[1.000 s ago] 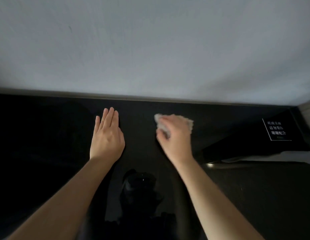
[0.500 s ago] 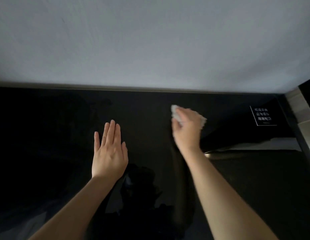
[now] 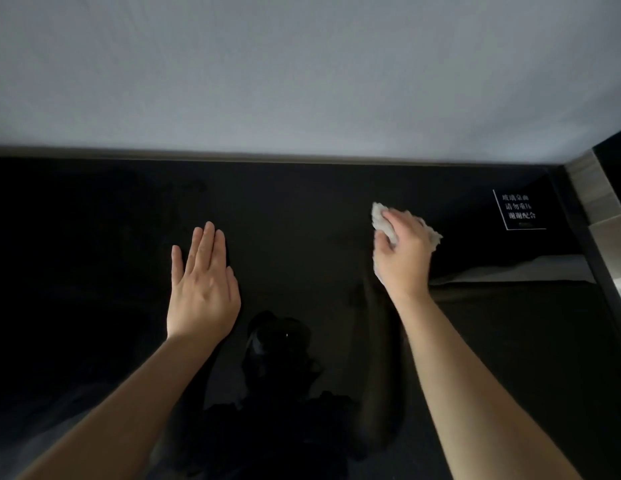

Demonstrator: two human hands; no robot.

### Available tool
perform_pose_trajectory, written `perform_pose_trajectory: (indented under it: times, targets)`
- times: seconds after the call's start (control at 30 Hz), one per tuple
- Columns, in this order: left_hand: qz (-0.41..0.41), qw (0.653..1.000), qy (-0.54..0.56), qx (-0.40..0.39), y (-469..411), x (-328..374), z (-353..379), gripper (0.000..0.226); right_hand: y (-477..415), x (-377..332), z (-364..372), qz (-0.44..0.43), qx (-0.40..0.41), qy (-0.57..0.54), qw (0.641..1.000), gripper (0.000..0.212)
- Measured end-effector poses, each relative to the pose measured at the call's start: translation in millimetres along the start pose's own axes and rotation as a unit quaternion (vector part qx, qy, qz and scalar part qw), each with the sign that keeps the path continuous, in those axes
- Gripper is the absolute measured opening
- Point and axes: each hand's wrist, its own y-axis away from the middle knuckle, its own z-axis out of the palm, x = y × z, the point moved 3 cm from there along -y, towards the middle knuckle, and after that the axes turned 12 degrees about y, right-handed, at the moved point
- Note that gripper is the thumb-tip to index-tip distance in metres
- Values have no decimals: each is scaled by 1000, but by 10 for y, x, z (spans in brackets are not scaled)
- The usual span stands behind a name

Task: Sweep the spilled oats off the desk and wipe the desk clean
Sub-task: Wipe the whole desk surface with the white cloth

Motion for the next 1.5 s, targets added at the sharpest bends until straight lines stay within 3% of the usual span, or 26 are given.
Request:
perform_pose_trajectory:
  times: [0.2,0.33,0.4,0.53,0.67,0.77,0.83,0.93,1.03,1.17,1.3,1.43,1.5]
  targets:
    - [0,1000,13,8,-3,-12,2,55,207,-929,315,-149,-85,-76,982,32]
    - [-4,1000,-5,15,-6,14,-7,55,692,-840,110,-252,-174,-132,943,36]
    - [-12,1000,-19,14,46,55,-19,55,689,-497,-50,-242,-153,-132,949,35]
    - [0,1000,-20,-5,482,198,-9,57,549,433,-365,-97,-46,-45,993,34]
    - [-15,998,-54,-35,1044,244,125,64,534,520,-377,-19,-33,17,999,33]
    - [-29,997,-65,-29,1120,233,184,64,490,173,-315,-34,-31,-2,999,26]
    - [-29,997,-63,-22,1109,246,183,64,567,-165,-244,-95,-45,-33,994,24]
    - [-23,998,-49,-17,1103,248,176,63,1062,-629,-175,-202,-131,-98,966,33]
    - [-18,999,-38,-7,1116,246,157,62,1476,-521,-310,-281,-197,-138,929,38]
    - [-18,999,-30,0,1127,255,157,61,1081,192,-462,-217,-89,-93,968,31]
    - [-15,999,-30,10,1124,248,182,56,633,124,-294,-88,-77,55,992,18]
    - [-18,999,-22,16,1125,262,179,57,835,-457,-113,-177,-162,25,970,43]
    - [-16,1000,-20,15,1123,269,174,56,900,-430,-149,-203,-184,93,957,51]
